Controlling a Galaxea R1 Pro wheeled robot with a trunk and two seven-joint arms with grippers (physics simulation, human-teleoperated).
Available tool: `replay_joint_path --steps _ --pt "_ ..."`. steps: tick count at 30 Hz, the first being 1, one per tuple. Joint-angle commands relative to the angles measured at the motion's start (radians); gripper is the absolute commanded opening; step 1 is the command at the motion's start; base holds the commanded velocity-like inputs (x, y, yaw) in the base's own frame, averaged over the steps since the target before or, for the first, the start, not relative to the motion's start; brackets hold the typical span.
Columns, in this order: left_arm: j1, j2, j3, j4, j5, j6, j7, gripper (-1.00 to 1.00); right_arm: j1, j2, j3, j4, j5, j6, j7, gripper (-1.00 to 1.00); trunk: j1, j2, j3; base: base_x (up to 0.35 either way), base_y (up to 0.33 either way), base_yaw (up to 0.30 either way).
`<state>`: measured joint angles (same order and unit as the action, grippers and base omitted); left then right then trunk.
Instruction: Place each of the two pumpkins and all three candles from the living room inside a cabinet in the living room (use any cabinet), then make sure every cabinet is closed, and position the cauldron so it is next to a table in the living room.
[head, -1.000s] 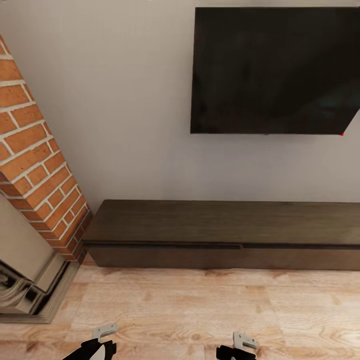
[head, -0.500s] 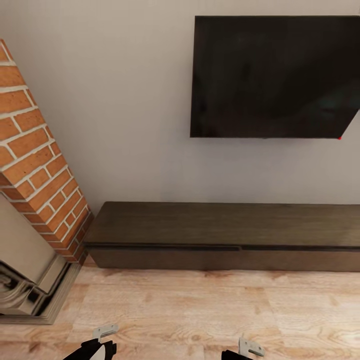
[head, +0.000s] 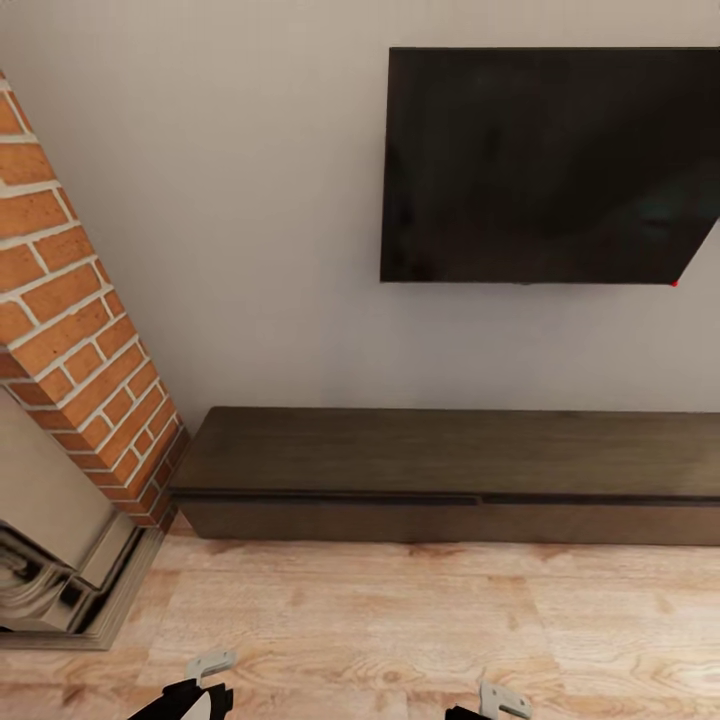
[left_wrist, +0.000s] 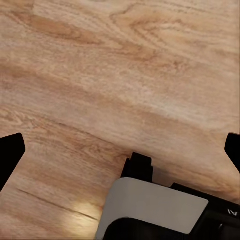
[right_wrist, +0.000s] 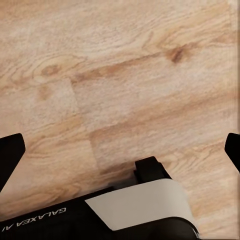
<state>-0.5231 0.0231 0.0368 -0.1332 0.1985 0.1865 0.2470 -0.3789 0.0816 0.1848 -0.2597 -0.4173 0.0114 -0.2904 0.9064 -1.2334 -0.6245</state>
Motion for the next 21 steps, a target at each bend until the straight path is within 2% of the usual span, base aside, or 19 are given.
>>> replay_joint_path --steps 1,14,19,21 --pt "0.0 0.0 0.0 0.002 0.0 0.0 0.0 1.0 0.0 0.0 0.0 0.001 0.0 0.0 0.0 1.0 -0.004 0.007 0.003 0.0 0.0 0.0" --pt "0.0 -0.002 0.0 0.006 -0.001 0.0 0.0 1.0 0.0 -0.001 -0.001 0.027 0.0 0.002 -0.002 1.0 -0.054 0.098 0.044 0.0 0.0 0.0" --pt "0.003 0.001 0.0 0.032 -0.001 -0.002 0.0 1.0 0.0 -0.003 -0.003 0.085 -0.001 -0.002 -0.002 1.0 -0.073 0.133 0.06 0.0 0.0 0.0" --pt "0.01 0.002 0.0 0.056 -0.002 -0.023 0.0 1.0 0.0 -0.009 -0.002 0.11 -0.001 -0.004 -0.002 1.0 -0.081 0.147 0.066 0.0 0.0 0.0"
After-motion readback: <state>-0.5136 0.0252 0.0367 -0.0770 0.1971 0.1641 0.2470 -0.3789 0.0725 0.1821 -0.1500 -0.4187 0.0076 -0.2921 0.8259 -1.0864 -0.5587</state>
